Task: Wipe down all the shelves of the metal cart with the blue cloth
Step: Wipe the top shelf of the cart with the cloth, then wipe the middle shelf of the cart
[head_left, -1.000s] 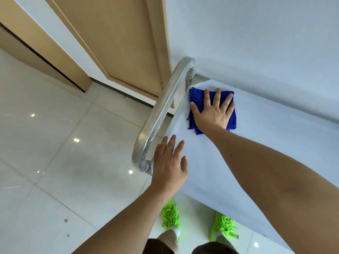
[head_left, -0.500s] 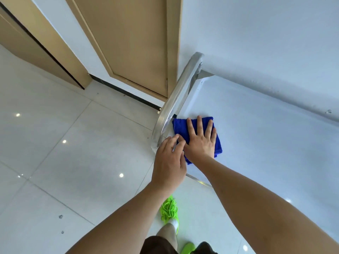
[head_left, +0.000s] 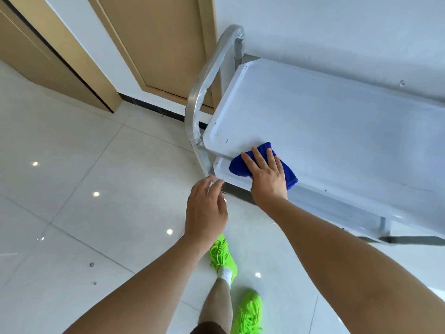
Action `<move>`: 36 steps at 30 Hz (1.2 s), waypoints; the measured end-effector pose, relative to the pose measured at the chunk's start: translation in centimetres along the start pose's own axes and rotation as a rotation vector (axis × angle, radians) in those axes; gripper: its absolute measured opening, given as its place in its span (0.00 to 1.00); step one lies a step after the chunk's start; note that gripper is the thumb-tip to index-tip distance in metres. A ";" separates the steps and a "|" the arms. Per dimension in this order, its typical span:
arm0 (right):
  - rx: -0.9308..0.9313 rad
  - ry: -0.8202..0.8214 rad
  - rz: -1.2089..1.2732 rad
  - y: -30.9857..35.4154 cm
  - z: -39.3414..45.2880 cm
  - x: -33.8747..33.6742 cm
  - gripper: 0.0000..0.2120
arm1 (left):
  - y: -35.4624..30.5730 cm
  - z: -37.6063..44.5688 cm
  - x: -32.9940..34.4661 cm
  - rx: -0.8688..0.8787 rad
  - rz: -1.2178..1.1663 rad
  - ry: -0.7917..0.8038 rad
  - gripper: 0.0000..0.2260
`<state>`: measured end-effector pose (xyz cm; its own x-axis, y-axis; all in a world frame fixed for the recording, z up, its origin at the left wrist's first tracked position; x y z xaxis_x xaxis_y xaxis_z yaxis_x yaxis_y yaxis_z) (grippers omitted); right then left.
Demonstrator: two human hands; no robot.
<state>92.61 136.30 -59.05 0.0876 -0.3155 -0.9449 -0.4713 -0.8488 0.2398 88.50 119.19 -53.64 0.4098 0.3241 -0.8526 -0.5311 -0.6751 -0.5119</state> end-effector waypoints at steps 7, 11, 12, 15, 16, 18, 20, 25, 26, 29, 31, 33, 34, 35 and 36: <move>-0.012 -0.228 0.194 0.1 -5.4 0.8 0.36 | 0.8 -2.6 3.6 0.013 0.024 0.049 0.17; -0.005 -0.300 0.338 0.7 -7.6 5.0 0.32 | 3.2 -1.9 5.2 0.055 0.079 0.062 0.17; 0.012 -0.279 0.372 0.7 -7.7 6.4 0.30 | 4.2 -1.6 5.7 0.057 0.096 0.068 0.17; 0.083 -0.220 0.433 0.4 -7.2 9.9 0.28 | 7.0 -0.4 7.1 0.046 0.123 0.093 0.17; 0.100 -0.214 0.438 0.2 -6.9 10.8 0.27 | 7.9 -0.2 7.6 0.047 0.125 0.097 0.17; 0.115 -0.233 0.436 0.1 -5.9 12.0 0.27 | 9.2 0.4 8.4 0.053 0.116 0.103 0.18; 0.129 -0.249 0.440 -0.1 -4.5 12.6 0.27 | 10.3 0.8 9.1 0.053 0.103 0.107 0.18; 0.130 -0.380 0.424 -1.0 -0.5 12.0 0.25 | 12.1 3.5 10.1 0.099 0.057 0.076 0.17; 0.118 -0.427 0.408 -1.1 0.4 11.8 0.24 | 12.2 4.5 10.2 0.119 0.047 0.050 0.17; 0.111 -0.366 0.334 -1.7 3.6 13.6 0.26 | 12.0 8.2 11.1 0.233 -0.002 -0.051 0.15; 0.089 -0.118 0.222 -2.1 6.2 17.0 0.28 | 11.9 10.6 12.6 0.286 -0.043 -0.083 0.16; 0.054 0.063 0.092 -3.0 7.8 20.7 0.28 | 12.3 12.7 14.4 0.318 -0.091 -0.106 0.16; 0.042 0.088 0.038 -3.5 8.2 22.1 0.29 | 12.6 13.6 15.2 0.335 -0.102 -0.111 0.17; 0.037 0.071 -0.010 -3.9 8.6 23.0 0.30 | 13.0 14.6 16.1 0.347 -0.100 -0.111 0.17; 0.040 0.032 -0.052 -4.1 8.9 23.7 0.32 | 13.4 15.6 17.0 0.349 -0.092 -0.107 0.18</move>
<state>88.81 136.11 -84.38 0.1404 -0.2849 -0.9482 -0.4997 -0.8472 0.1806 76.79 125.95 -76.58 0.3979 0.4529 -0.7978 -0.7241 -0.3789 -0.5763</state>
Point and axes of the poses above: each hand's wrist, its own z-axis towards the middle knuckle, its own x-axis out of the palm, y = z × x, the point moved 6 cm from there along z, towards the middle knuckle, and after that the axes turned 10 degrees about y, right-handed, at the moved point
